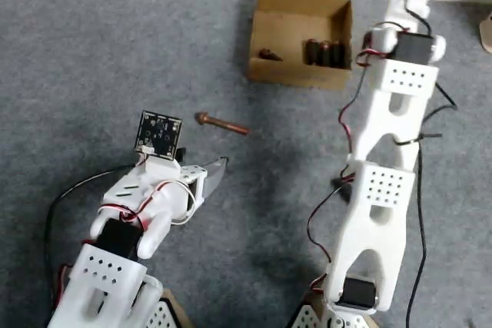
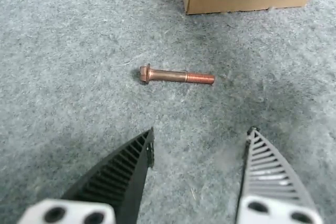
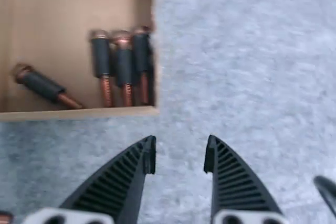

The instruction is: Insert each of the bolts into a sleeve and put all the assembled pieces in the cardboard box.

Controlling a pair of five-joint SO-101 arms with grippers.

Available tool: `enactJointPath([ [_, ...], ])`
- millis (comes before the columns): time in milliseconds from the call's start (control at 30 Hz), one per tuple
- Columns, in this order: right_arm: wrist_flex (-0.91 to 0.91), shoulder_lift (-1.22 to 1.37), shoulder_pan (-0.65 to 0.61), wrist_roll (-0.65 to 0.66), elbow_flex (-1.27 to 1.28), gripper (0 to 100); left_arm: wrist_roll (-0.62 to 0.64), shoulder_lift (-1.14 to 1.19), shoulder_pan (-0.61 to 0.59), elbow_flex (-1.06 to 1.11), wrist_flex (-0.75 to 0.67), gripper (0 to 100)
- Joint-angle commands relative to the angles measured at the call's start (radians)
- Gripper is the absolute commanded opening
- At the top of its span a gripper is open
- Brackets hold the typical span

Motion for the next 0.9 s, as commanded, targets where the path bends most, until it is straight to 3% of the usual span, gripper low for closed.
enactJointPath([
  [0,0.019,-0.087,0.031,0.002,0.147,14.1,-0.008,-0.012,-0.002,-0.002,-0.018,26],
  [333,0.016,-0.394,0.033,0.0,0.713,14.1,-0.008,-0.012,-0.002,-0.002,-0.018,26],
  [867,0.013,-0.75,0.087,0.002,1.21,14.2,-0.008,-0.012,-0.002,-0.002,-0.017,26],
])
